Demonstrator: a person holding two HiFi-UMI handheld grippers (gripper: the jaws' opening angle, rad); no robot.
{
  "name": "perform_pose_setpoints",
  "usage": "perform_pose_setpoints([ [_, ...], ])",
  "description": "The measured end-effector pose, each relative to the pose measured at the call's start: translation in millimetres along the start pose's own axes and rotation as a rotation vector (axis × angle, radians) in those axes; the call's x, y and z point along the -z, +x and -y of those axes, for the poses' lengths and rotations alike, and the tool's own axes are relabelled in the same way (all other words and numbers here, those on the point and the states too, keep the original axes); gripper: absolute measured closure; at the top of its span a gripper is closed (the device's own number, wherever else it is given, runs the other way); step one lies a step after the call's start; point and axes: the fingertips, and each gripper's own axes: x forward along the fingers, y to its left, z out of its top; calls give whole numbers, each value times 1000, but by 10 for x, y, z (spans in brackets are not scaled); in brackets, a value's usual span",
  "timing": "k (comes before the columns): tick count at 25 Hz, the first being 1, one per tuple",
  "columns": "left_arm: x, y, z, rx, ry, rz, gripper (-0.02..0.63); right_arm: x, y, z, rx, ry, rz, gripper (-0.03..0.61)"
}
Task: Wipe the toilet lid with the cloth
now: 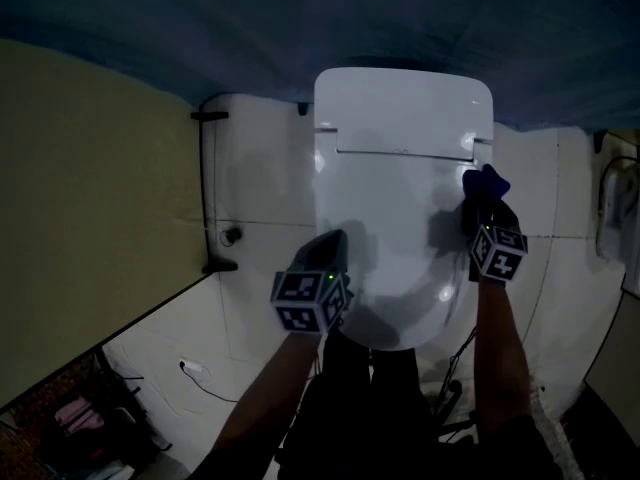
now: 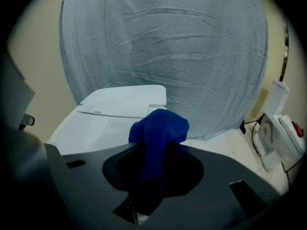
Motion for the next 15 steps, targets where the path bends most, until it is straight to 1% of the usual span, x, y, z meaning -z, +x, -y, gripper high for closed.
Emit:
perform_pose_setpoints([
  [1,37,-4,-29,-5,-5,-2,624,-31,-30,-80,-8,-13,22,476],
  [3,98,-26,-101,-19,-17,-6,624,-122,-113,-378,-63,-42,78,476],
  [5,127,-71,-155,-28,-28,-7,624,-222,-223,-791,-139,-60,129,476],
  [7,124,-129,-185,-32,-33,-5,624,-270,-332,-1265,-233,-47,154,476],
  [9,107,-167,-225,-38,-34,-2,624,-218,-394,-1775,-350,-4,143,476],
  [11,99,-182,-291,-51,-29,0,624,-95,-407,-2266,-454,29,105,476],
  [15,186,-241,-445,-98,-32,-17,624,202,-381,-3008,-568,49,32,476],
])
